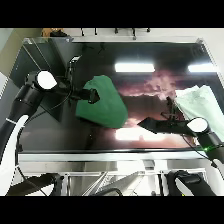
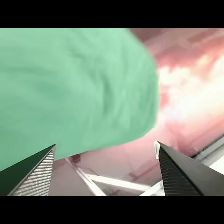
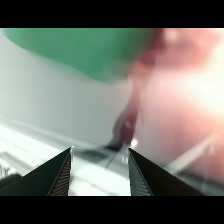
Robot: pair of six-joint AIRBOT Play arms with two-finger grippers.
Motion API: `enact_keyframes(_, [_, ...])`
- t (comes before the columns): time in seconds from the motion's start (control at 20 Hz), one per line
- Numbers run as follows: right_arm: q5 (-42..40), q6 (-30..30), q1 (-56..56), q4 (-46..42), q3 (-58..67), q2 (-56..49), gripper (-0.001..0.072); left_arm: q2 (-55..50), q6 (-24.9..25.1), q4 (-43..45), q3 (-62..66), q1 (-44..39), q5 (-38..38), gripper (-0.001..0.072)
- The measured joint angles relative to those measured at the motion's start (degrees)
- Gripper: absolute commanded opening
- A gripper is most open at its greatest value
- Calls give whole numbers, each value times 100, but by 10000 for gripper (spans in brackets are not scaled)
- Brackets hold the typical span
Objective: Fold the shirts.
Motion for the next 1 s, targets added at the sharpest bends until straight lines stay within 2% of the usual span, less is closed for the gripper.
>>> enact_keyframes(0.1, [109, -295, -382, 2, 328, -52, 631, -42, -37, 7, 323, 278, -358, 701])
enact_keyframes(0.25, [356, -769, -1049, -4, 625, -302, 638, 98, -70, 35, 221, 909, -804, 700])
enact_keyframes(0.35, [492, -968, -1377, -33, 708, -605, 636, 280, -76, 35, -378, 1283, -866, 701])
enact_keyframes(0.45, [586, -1082, -1508, -44, 750, -1003, 636, 457, -11, 17, -1255, 1547, -597, 700])
enact_keyframes(0.6, [575, -1283, -1298, 22, 776, -1742, 636, 507, 247, -396, -2518, 1733, 229, 700])
enact_keyframes(0.8, [-181, -1563, -437, 358, 787, -2662, 636, -13, 769, -1294, -3180, 1808, 1255, 699])
enact_keyframes(1.0, [-1228, -2275, 382, 1314, 796, -3366, 632, -730, 1182, -1912, -2852, 1825, 1589, 683])
